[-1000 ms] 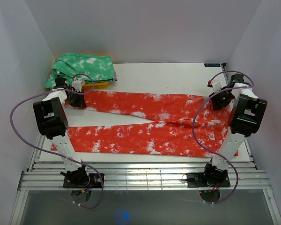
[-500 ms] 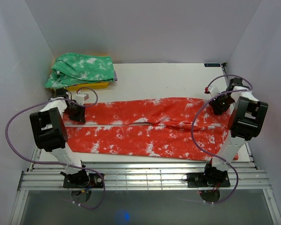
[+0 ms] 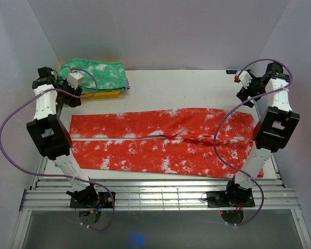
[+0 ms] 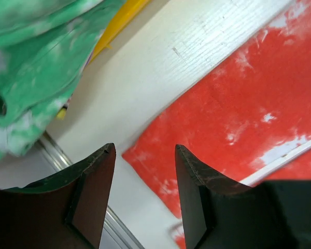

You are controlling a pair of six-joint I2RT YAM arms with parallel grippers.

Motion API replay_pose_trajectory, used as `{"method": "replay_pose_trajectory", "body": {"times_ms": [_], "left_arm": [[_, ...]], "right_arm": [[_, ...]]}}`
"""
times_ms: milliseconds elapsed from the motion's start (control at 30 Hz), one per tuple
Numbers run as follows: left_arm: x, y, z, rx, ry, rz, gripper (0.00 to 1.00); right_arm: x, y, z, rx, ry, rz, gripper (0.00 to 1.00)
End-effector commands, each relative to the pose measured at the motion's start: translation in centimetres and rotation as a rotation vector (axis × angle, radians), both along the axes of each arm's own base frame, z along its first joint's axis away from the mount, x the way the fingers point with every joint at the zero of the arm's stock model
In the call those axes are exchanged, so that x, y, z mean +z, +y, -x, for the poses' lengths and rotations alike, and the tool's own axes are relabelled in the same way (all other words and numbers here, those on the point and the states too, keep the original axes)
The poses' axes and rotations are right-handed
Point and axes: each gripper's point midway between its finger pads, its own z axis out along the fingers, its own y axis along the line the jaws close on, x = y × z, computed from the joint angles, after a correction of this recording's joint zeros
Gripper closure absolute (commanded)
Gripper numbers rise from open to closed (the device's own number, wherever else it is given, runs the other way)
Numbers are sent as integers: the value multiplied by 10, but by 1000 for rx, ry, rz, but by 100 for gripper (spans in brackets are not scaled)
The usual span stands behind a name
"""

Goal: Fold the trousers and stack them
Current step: Fold the trousers

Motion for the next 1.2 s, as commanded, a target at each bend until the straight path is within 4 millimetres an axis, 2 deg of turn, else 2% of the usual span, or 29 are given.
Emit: {"method": "replay_pose_trajectory", "body": {"times_ms": [0,67,100,133,167,200,233,267,467,633,800,833,933,967,1033,1067,1133,1167], "left_arm": [[-34,-15,4,-248,44,49,40],[-37,-10,-5,-290,23,40,40],[-56,-10,-2,-311,77,69,40],[-48,-2,-12,-350,35,41,41],[-50,-2,-14,-370,33,61,41],[-56,-3,-10,-386,63,81,41],[-71,0,-12,-415,80,81,41],[-75,5,-14,-423,89,57,41],[-118,9,3,-471,179,36,44],[-138,13,17,-475,229,23,50],[-149,14,25,-474,258,16,57],[-153,14,28,-477,269,16,61],[-159,15,32,-475,286,13,63],[-161,16,33,-475,292,12,66],[-164,16,34,-474,299,14,69],[-166,15,37,-475,310,18,72],[-169,15,40,-476,320,18,81],[-169,15,40,-474,322,18,84]], "right_arm": [[-25,9,5,94,73,-42,7],[-31,10,0,135,57,-34,3],[-32,12,-2,149,51,-44,2],[-37,12,-5,159,51,-45,2],[-39,12,-6,170,52,-46,1],[-41,13,-7,189,51,-40,3],[-47,11,-10,194,59,-41,3],[-51,11,-12,197,68,-38,3],[-83,6,-6,253,132,-11,2],[-105,11,2,314,179,-28,0],[-114,15,-2,349,185,-45,0],[-122,18,1,359,210,-52,5],[-135,22,20,391,305,-61,11],[-138,24,29,399,341,-71,21],[-143,23,38,424,378,-55,31],[-147,22,44,428,398,-52,40],[-148,19,48,435,417,-35,52],[-145,18,45,435,407,-29,66]]}}
